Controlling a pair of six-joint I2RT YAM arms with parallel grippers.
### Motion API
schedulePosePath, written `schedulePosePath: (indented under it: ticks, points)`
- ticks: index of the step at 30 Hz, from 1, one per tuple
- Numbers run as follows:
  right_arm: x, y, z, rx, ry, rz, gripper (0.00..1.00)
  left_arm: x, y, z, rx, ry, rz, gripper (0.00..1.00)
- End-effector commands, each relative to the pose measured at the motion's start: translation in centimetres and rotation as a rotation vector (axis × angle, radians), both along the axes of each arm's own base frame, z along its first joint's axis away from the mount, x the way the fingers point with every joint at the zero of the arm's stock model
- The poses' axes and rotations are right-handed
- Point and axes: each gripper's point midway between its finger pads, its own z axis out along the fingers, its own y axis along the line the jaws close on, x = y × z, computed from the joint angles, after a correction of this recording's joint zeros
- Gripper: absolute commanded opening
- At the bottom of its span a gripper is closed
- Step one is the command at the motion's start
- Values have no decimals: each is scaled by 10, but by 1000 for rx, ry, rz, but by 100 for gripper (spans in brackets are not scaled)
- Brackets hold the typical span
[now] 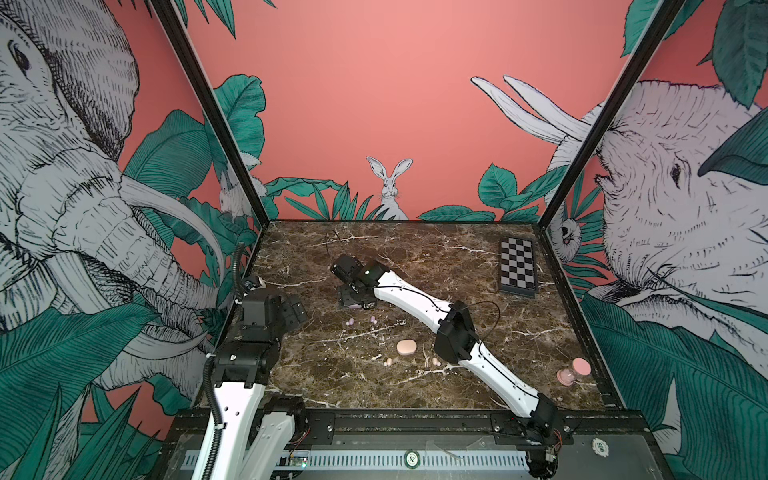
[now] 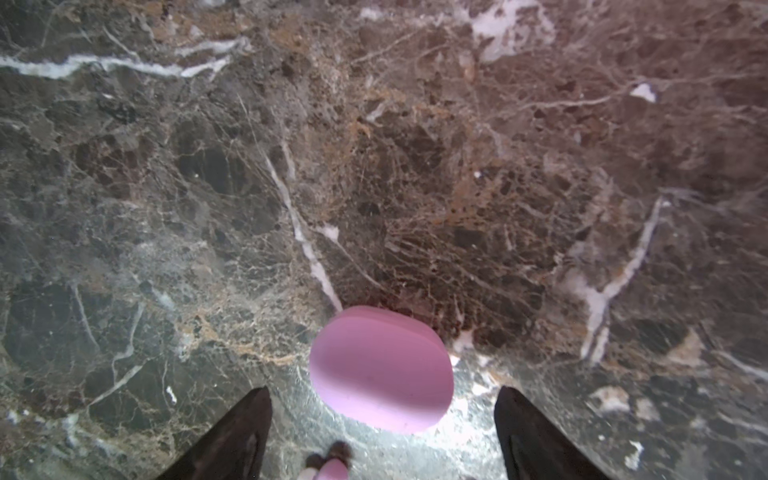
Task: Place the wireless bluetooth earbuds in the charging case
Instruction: 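Lower the right gripper and close it on the pink charging case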
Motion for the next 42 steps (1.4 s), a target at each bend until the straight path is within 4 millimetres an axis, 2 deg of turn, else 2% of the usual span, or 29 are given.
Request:
schedulePosePath:
  ticks: [1,25,31,37,42]
  points:
    - [1,8,-9,10,-9,26,83,-1,0,-3,-5,7,10,99]
    - [3,3,-23,-21,-9,-5,68,2,-1,-5,-5,19,6,99]
    - [4,0,-24,-28,-8,-14,67,3,-1,-6,-7,20,6,99]
    - [5,-2,-22,-30,-10,-25,72,3,-1,-6,-6,21,4,99]
    - [6,-3,-22,-31,-10,-25,70,3,-2,-6,-7,23,4,99]
